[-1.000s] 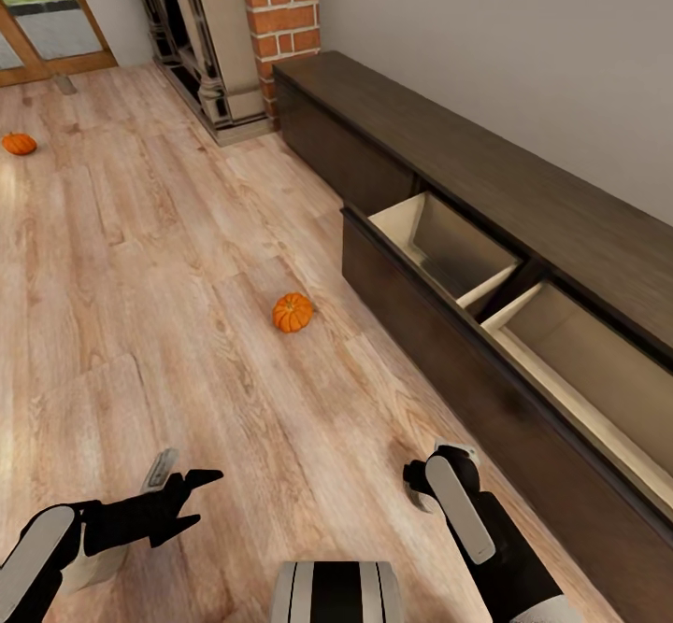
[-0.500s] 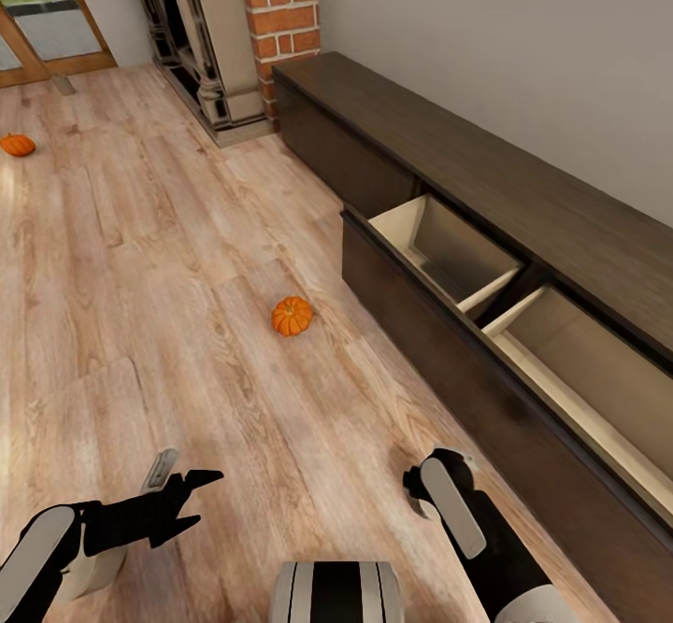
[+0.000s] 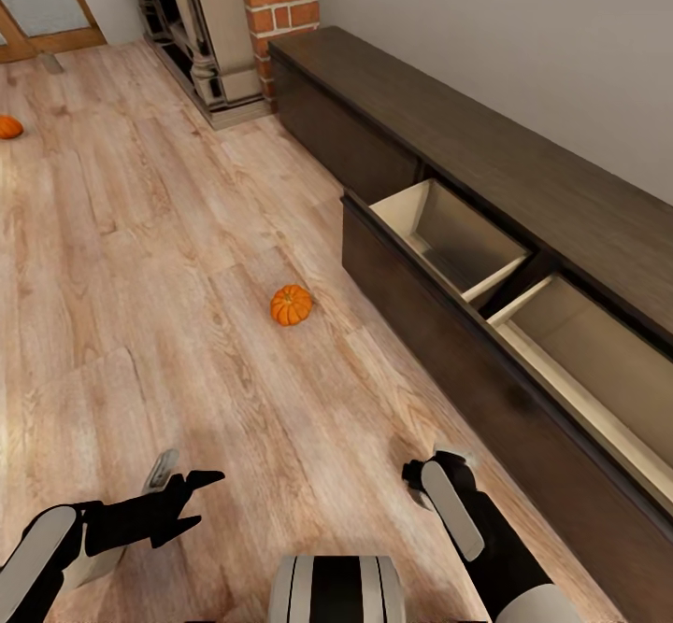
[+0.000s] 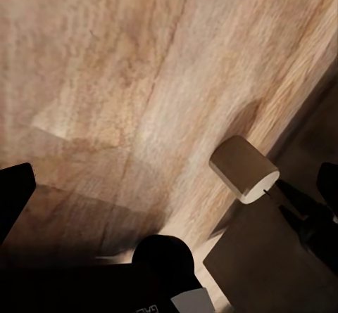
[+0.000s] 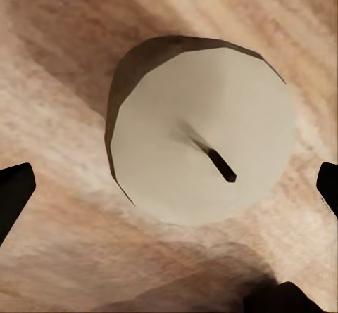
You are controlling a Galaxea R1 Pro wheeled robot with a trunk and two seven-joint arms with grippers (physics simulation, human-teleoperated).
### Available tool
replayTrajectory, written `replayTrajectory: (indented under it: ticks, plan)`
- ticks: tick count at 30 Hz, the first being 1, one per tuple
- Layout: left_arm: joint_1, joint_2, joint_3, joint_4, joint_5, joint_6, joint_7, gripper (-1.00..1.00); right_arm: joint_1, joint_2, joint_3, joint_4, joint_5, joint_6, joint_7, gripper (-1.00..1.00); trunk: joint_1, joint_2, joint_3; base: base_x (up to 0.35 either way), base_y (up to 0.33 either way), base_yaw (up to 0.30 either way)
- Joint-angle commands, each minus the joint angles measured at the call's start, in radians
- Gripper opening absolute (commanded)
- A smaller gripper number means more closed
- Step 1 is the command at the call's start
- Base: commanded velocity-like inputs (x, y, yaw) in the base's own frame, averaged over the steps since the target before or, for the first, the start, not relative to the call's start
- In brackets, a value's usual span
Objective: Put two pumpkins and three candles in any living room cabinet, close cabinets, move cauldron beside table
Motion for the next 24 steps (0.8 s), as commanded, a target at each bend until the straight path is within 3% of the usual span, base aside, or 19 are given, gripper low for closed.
replayTrajectory:
  ticks: [1,5,16,24]
  plan:
    - [0.0,0.0,-0.001,-0.001,0.0,0.0,0.0,1.0,0.0,0.0,-0.001,0.002,0.02,-0.003,0.019,1.0,0.0,0.0,0.0,0.0,0.0,0.0]
    - [0.0,0.0,-0.002,-0.001,0.0,0.0,0.0,1.0,0.0,-0.001,-0.002,0.011,0.053,-0.035,0.076,1.0,0.002,-0.001,-0.015,0.0,0.0,0.0]
    - [0.0,-0.002,-0.002,-0.001,0.0,0.0,0.0,1.0,-0.014,-0.005,-0.006,0.066,0.062,-0.049,0.09,1.0,0.007,-0.004,-0.058,0.0,0.0,0.0]
    - [0.0,-0.002,-0.002,-0.001,0.0,0.0,0.0,1.0,-0.026,-0.021,-0.01,0.1,0.065,-0.096,0.093,1.0,0.007,-0.004,-0.058,0.0,0.0,0.0]
